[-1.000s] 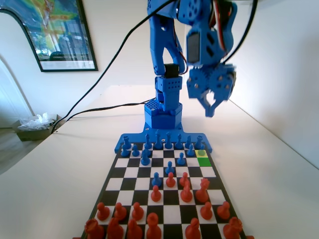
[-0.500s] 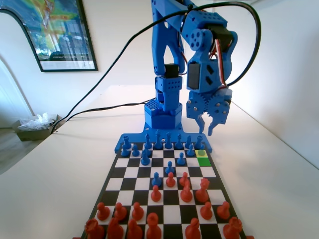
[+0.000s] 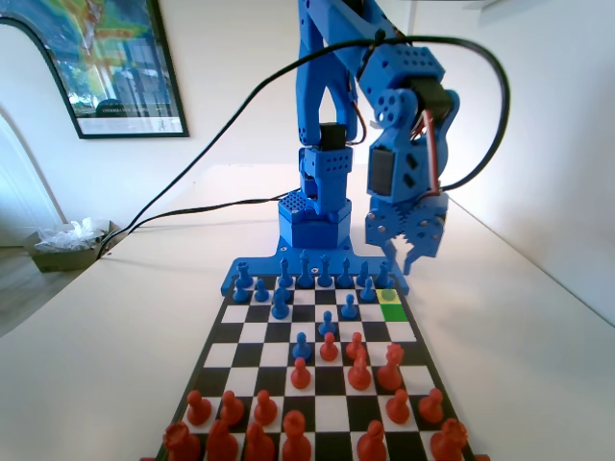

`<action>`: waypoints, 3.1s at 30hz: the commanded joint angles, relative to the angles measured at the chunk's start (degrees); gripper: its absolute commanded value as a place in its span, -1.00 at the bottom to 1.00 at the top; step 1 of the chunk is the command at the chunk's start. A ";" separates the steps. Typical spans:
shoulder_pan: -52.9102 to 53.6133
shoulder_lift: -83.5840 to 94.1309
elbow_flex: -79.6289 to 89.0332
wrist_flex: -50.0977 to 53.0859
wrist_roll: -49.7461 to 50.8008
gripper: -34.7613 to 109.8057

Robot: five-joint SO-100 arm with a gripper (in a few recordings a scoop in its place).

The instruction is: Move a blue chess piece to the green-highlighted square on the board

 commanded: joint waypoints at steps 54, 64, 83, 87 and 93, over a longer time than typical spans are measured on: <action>-1.67 -6.59 2.72 -8.09 -3.69 -0.42; -1.49 -6.42 3.34 -9.14 -4.31 -0.50; 2.37 -4.92 -12.22 3.25 -4.04 -0.50; 2.46 -5.80 -10.20 0.88 -4.39 -0.50; 3.08 -8.00 -8.79 -1.85 -4.92 -0.50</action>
